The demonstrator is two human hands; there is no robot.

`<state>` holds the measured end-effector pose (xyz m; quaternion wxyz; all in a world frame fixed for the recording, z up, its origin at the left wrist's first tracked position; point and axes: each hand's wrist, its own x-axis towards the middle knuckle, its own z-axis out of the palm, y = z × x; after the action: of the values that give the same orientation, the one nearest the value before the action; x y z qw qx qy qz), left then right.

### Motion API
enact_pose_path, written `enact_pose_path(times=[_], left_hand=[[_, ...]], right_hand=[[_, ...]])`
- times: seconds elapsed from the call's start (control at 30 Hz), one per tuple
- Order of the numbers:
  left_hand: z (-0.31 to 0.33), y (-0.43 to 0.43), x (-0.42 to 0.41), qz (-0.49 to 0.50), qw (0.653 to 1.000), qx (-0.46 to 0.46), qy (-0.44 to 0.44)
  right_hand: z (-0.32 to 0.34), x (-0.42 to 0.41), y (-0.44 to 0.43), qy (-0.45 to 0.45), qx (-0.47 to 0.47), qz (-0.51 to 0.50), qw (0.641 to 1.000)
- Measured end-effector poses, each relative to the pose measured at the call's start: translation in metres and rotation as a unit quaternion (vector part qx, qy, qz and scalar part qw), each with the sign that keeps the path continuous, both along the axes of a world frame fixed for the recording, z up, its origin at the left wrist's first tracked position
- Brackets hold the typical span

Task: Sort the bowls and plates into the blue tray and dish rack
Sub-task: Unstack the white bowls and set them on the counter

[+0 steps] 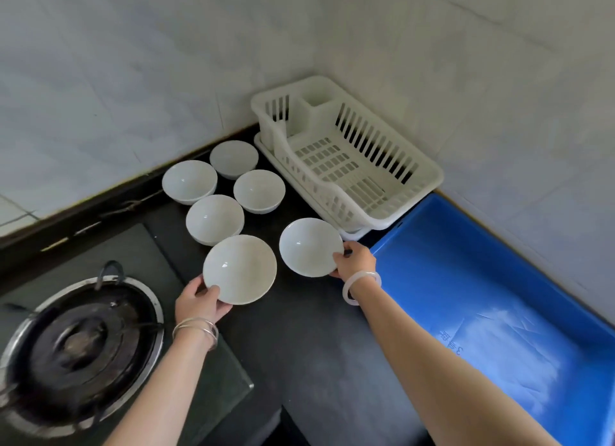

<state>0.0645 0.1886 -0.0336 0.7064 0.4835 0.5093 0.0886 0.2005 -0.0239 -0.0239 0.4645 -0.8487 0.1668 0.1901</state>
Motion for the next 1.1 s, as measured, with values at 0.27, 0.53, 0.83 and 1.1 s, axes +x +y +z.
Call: enact_pose_path(times=[0.27,0.53,0.83,1.1], left_hand=[[-0.011,0.001,0.008,0.027,0.999,-0.029,0.003],[-0.017,0.000,0.008,0.037,0.998,-0.050,0.001],[-0.009,-0.012,0.010,0.072,0.994,-0.085,-0.014],[-0.008,-0.016,0.011,0.080,0.992,-0.095,-0.027]], right_hand=[[-0.021,0.018,0.020,0.008,-0.004,-0.015,1.000],[-0.032,0.023,0.023,0.032,0.024,-0.037,0.998],[-0.038,0.016,0.027,0.081,0.153,-0.103,0.980],[-0.039,0.026,0.038,0.101,0.174,-0.125,0.972]])
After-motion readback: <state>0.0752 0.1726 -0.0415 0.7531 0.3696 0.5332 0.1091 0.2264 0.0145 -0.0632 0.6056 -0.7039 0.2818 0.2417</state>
